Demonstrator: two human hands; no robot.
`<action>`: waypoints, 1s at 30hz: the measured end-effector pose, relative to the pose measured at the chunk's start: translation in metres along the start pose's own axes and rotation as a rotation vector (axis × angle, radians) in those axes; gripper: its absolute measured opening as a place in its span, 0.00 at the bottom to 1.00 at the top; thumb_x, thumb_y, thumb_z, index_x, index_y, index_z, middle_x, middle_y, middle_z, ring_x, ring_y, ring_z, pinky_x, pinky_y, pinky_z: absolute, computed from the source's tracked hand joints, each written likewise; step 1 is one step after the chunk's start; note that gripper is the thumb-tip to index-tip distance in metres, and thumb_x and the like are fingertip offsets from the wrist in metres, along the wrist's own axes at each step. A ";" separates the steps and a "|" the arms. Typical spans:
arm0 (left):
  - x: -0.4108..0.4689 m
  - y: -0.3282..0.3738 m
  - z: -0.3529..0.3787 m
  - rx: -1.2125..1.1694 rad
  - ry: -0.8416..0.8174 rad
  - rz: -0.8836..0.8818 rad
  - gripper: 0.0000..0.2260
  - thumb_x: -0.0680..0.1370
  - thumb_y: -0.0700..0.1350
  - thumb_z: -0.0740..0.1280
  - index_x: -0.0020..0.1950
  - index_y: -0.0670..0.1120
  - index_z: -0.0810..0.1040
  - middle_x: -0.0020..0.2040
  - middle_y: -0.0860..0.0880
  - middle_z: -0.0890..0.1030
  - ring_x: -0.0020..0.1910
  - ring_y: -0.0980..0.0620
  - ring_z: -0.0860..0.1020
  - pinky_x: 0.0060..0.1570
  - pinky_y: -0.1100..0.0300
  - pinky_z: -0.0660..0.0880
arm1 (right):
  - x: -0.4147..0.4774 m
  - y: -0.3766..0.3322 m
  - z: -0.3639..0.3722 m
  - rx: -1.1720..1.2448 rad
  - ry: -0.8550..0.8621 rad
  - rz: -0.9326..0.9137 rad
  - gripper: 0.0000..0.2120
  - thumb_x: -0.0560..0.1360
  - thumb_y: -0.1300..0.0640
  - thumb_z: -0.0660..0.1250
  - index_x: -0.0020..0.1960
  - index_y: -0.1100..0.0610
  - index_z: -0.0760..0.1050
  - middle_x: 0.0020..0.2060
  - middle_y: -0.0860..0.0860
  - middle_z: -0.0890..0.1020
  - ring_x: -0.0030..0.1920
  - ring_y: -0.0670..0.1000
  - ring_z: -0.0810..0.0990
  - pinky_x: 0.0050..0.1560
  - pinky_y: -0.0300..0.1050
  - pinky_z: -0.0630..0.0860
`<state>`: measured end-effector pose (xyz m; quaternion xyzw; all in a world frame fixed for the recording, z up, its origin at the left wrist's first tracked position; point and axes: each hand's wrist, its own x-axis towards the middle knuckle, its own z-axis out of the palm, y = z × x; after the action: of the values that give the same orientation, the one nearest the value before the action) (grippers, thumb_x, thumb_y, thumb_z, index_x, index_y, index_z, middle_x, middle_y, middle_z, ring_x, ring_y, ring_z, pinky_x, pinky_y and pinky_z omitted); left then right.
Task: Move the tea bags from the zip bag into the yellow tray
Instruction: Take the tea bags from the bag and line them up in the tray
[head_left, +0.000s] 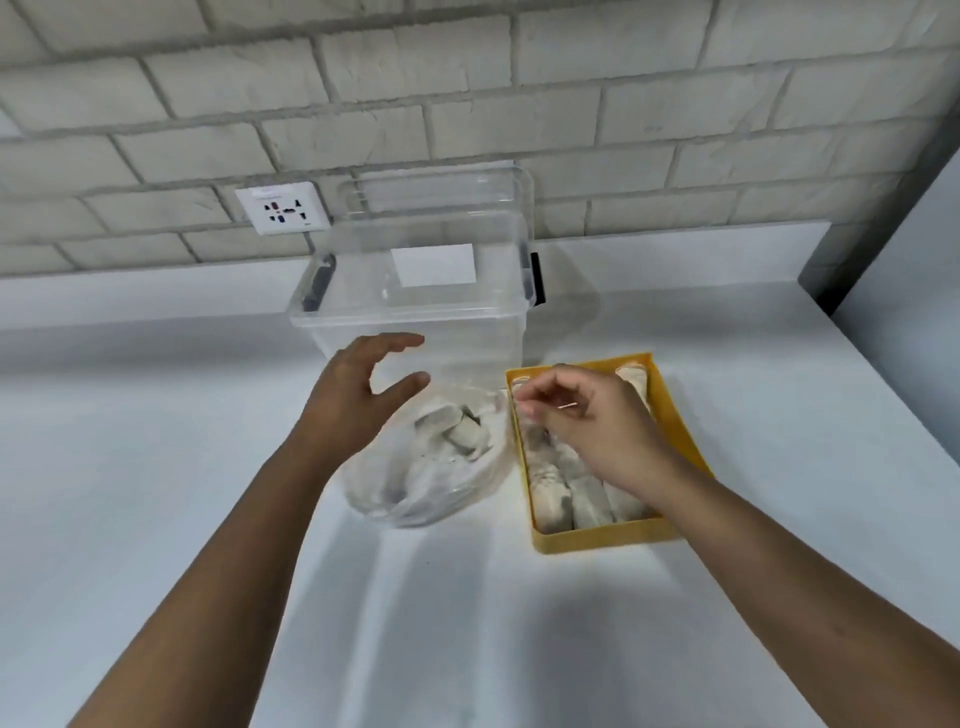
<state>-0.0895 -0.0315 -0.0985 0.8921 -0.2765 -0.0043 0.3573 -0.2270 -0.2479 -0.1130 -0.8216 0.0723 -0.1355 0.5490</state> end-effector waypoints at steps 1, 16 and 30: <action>-0.001 -0.011 -0.001 0.012 -0.036 -0.079 0.21 0.76 0.55 0.72 0.68 0.58 0.75 0.63 0.57 0.77 0.63 0.57 0.73 0.59 0.62 0.67 | 0.004 -0.002 0.015 0.008 -0.047 0.007 0.06 0.75 0.59 0.71 0.51 0.53 0.83 0.46 0.44 0.85 0.49 0.41 0.82 0.53 0.36 0.77; -0.014 -0.040 0.002 0.306 -0.050 -0.228 0.09 0.77 0.55 0.66 0.52 0.54 0.81 0.46 0.52 0.84 0.47 0.47 0.80 0.42 0.59 0.69 | 0.049 0.022 0.140 -0.657 -0.427 0.233 0.25 0.77 0.49 0.66 0.69 0.61 0.68 0.75 0.58 0.60 0.75 0.60 0.58 0.73 0.50 0.58; -0.022 -0.056 0.011 0.239 -0.035 -0.224 0.10 0.79 0.54 0.64 0.53 0.51 0.81 0.46 0.51 0.83 0.48 0.46 0.79 0.43 0.58 0.70 | 0.048 0.020 0.139 -0.547 -0.380 0.216 0.21 0.76 0.64 0.61 0.69 0.55 0.71 0.63 0.54 0.77 0.65 0.57 0.74 0.65 0.47 0.68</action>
<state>-0.0826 0.0059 -0.1465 0.9533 -0.1802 -0.0269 0.2409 -0.1387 -0.1459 -0.1749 -0.9364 0.0888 0.1030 0.3236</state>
